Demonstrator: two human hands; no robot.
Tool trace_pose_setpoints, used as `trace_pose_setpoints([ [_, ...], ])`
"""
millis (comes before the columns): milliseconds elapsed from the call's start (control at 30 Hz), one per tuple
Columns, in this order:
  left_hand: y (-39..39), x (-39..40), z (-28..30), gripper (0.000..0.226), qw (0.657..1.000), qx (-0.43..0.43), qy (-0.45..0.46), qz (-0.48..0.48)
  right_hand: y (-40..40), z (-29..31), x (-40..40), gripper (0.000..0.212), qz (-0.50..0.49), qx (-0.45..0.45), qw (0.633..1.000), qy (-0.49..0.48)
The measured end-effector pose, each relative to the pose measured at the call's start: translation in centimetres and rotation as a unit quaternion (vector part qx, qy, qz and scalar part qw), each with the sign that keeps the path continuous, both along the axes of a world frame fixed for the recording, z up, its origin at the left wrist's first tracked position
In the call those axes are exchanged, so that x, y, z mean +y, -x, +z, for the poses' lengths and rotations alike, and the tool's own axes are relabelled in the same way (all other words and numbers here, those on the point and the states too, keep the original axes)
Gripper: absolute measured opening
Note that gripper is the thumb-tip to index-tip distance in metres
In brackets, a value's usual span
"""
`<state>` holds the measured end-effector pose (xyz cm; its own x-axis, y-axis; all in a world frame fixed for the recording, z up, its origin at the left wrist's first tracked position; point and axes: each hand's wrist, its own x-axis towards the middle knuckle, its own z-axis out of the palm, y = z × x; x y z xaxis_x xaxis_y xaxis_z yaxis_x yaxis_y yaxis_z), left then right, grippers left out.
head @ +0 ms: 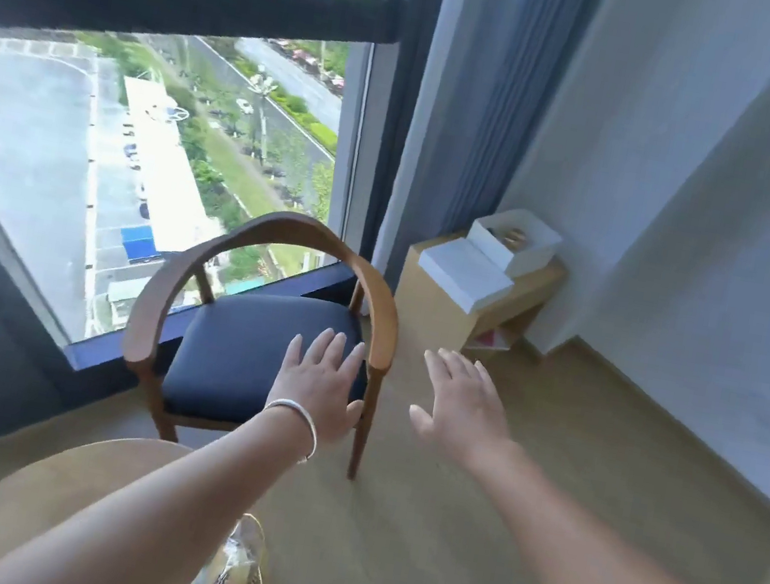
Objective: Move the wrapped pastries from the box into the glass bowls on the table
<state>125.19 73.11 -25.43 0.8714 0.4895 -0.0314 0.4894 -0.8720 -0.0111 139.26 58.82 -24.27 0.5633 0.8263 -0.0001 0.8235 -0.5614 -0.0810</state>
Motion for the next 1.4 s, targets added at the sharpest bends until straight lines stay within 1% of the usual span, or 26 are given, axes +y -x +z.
trace_pose_setpoints([
  [167,-6.8,-5.9,0.9,0.074,0.994,-0.016,0.002,-0.106,-4.4,0.5,-9.3,0.077,-0.133,-0.007,0.991,0.014],
  [300,-11.9,-10.6,0.7,0.076,0.984,-0.02,-0.001,-0.177,-7.2,0.0,-16.2,0.076,-0.215,-0.006,0.976,0.014],
  [400,-15.6,-13.7,0.4,0.076,0.975,-0.026,-0.002,-0.22,-9.4,-0.5,-20.3,0.075,-0.262,0.0,0.965,0.025],
  [633,-23.9,-19.1,-0.4,0.078,0.959,-0.008,-0.018,-0.283,-14.5,-1.8,-27.4,0.073,-0.341,0.039,0.939,0.005],
  [867,-31.8,-23.7,-1.3,0.078,0.948,0.002,-0.027,-0.316,-19.6,-2.8,-33.7,0.074,-0.392,0.06,0.918,0.01],
  [1033,-36.7,-25.9,-2.4,0.077,0.942,-0.008,-0.018,-0.335,-23.6,-3.6,-36.3,0.072,-0.402,0.066,0.913,0.019],
  [1267,-44.2,-25.9,-4.6,0.076,0.937,0.007,-0.008,-0.35,-30.5,-5.8,-36.1,0.072,-0.408,0.084,0.909,0.029],
  [1400,-50.8,-24.9,-6.1,0.077,0.934,0.02,-0.008,-0.356,-36.4,-6.9,-34.9,0.073,-0.41,0.09,0.907,0.04],
])
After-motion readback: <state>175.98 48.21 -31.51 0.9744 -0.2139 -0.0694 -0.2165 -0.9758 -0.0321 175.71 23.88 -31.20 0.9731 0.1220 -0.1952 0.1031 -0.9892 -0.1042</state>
